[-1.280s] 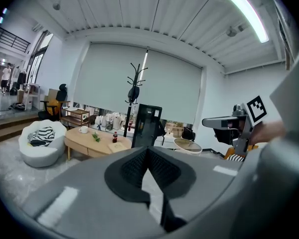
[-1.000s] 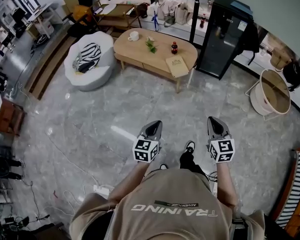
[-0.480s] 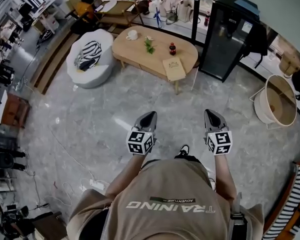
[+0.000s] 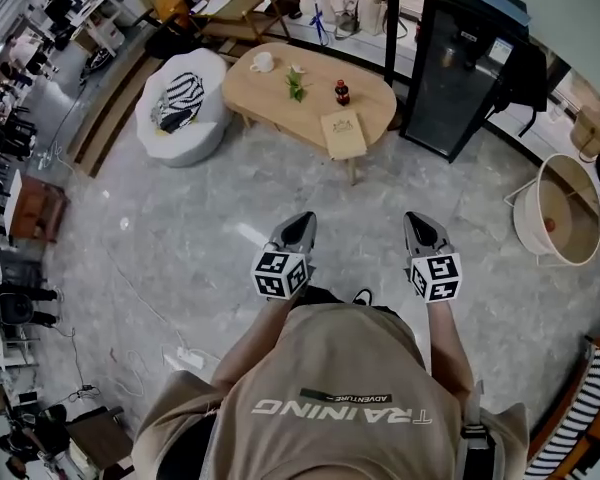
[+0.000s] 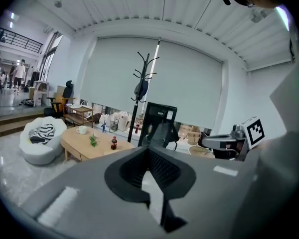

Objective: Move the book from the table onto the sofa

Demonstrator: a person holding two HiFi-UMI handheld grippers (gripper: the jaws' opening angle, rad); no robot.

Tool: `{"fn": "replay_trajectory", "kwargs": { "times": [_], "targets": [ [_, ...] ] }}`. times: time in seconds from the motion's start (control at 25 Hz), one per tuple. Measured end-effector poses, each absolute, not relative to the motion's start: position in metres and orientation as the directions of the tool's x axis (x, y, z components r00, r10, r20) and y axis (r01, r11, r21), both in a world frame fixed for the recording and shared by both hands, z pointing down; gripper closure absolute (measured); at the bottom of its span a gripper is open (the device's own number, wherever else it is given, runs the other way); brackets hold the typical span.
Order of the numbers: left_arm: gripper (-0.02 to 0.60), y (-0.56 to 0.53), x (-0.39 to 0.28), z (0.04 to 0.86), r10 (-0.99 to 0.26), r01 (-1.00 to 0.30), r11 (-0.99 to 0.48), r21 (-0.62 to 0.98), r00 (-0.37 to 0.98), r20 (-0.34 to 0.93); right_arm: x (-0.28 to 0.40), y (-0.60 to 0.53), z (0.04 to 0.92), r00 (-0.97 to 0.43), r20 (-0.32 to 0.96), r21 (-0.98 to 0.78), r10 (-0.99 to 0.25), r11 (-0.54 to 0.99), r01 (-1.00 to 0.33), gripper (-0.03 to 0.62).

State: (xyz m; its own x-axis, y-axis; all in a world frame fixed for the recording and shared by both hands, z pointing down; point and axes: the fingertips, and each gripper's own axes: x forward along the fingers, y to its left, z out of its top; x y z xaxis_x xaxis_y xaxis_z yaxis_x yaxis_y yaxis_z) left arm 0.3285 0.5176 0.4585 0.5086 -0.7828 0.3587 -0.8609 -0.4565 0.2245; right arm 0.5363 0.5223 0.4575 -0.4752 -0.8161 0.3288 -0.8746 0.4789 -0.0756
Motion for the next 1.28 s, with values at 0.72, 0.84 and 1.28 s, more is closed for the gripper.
{"fn": "replay_trajectory", "kwargs": {
  "times": [0.72, 0.84, 1.28],
  "targets": [
    [0.575, 0.398, 0.318, 0.483, -0.786, -0.871, -0.434, 0.228, 0.491, 0.377, 0.512, 0.398, 0.46, -0.512, 0.363, -0.072, -0.779, 0.524, -0.849, 0.589],
    [0.575, 0.359, 0.312, 0.473, -0.782, -0.864, -0.449, 0.228, 0.504, 0.366, 0.505, 0.363, 0.451, -0.506, 0.372, -0.054, -0.778, 0.526, -0.849, 0.589],
    [0.575, 0.231, 0.28, 0.477, -0.746, -0.828, -0.512, 0.228, 0.561, 0.36, 0.462, 0.247, 0.445, -0.476, 0.366, -0.047, -0.8, 0.494, -0.868, 0.589]
  ]
}}
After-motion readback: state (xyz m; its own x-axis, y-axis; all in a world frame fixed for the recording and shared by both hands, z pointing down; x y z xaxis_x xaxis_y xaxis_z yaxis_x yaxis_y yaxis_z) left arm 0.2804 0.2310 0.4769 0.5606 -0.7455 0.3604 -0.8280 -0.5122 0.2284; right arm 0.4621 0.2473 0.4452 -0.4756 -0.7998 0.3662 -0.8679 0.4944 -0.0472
